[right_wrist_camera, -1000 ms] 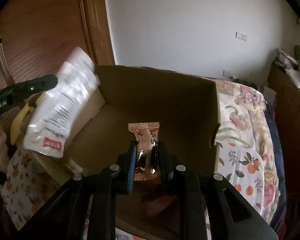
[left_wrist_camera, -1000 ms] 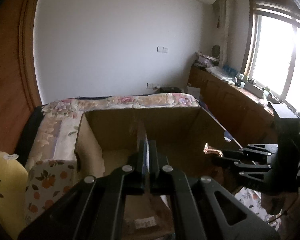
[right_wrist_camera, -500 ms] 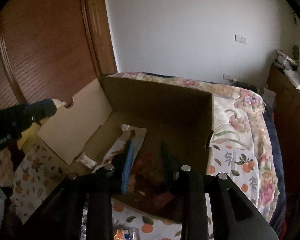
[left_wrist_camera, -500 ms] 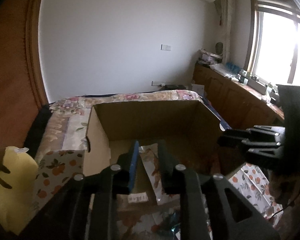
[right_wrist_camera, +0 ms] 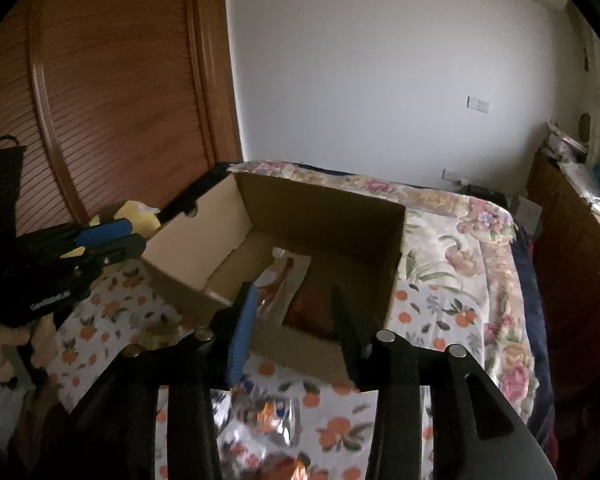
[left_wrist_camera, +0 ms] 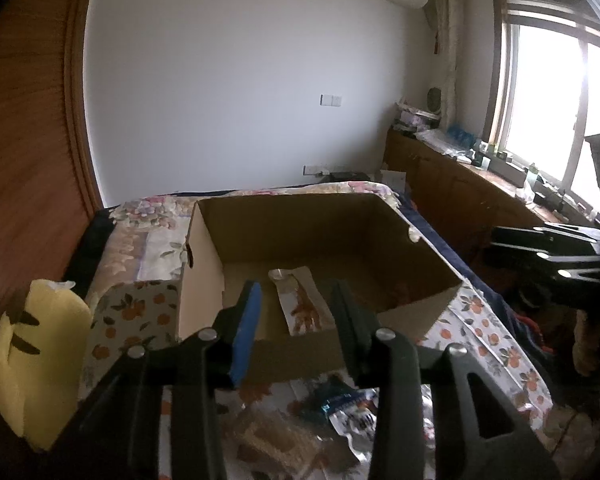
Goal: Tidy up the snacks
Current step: 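Open both tools to drop the snacks into the box, then move both tools back down toward the snack pile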
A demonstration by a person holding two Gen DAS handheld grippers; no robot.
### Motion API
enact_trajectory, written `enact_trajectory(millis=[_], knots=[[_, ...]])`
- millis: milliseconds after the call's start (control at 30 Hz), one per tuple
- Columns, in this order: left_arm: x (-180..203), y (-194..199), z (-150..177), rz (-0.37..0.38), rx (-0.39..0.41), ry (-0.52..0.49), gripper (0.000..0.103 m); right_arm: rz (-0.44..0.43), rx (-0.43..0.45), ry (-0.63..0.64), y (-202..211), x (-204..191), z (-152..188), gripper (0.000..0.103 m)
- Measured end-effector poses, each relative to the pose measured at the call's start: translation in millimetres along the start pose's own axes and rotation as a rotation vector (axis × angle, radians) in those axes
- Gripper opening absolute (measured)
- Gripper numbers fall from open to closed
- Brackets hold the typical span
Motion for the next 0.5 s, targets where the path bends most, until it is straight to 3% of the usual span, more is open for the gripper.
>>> enact_trajectory(millis=[300,400,500], knots=[[15.4,27.2,31.9,0.005,-0.016,-0.021,0.038,-0.009,0.033,-0.059,52.5,4.8,50.2,0.053],[18.0,32.4,46.9,0.008,-0.023,-0.017,0.038,-0.014,0.02,-0.062,54.8,5.6,68.8,0.061],[18.8,34.5,66.8,0.011,-0.032,-0.006,0.038,0.018,0.019,-0.046,55.2,8.1,87.1,0.061]])
Point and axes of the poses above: each gripper's, at about its wrist camera, not at the fingertips, and y roughly against the way its jaws point, x to its right, z to its underside, the point moved 5 cm from there along -y, roughly the way its jaws point, and after that the axes turned 8 degrees about -y, right-handed, at the moved point
